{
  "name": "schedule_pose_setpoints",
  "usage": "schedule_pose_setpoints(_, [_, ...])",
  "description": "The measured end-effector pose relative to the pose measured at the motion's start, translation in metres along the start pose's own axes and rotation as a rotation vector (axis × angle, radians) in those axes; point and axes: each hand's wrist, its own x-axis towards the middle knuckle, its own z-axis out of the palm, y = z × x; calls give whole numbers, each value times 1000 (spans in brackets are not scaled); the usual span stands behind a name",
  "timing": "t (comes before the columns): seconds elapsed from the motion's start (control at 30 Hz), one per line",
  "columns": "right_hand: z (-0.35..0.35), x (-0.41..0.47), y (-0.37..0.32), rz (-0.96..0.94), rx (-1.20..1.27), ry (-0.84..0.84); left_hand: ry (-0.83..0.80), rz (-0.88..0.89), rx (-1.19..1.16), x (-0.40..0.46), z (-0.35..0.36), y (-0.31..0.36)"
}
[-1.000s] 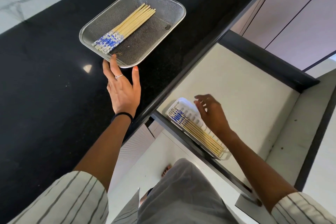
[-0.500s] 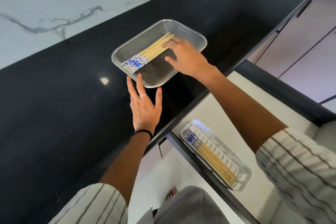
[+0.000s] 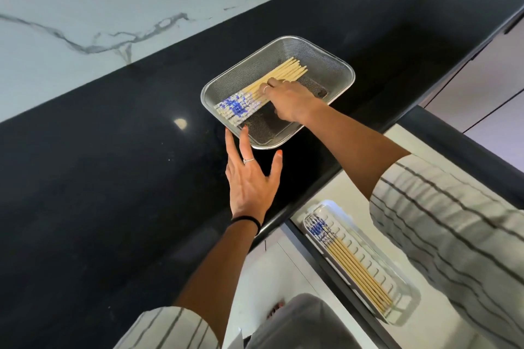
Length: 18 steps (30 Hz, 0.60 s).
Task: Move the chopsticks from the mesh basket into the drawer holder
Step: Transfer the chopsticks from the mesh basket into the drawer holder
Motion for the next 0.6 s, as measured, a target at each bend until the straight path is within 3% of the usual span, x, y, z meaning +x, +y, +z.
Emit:
schedule_pose_setpoints(0.3, [5, 3, 8, -84, -195, -54, 4, -3, -5, 0, 1, -1])
schedule_pose_setpoints(0.6, [-31, -36, 26, -153, -174, 214, -4, -8, -27, 0, 0, -2])
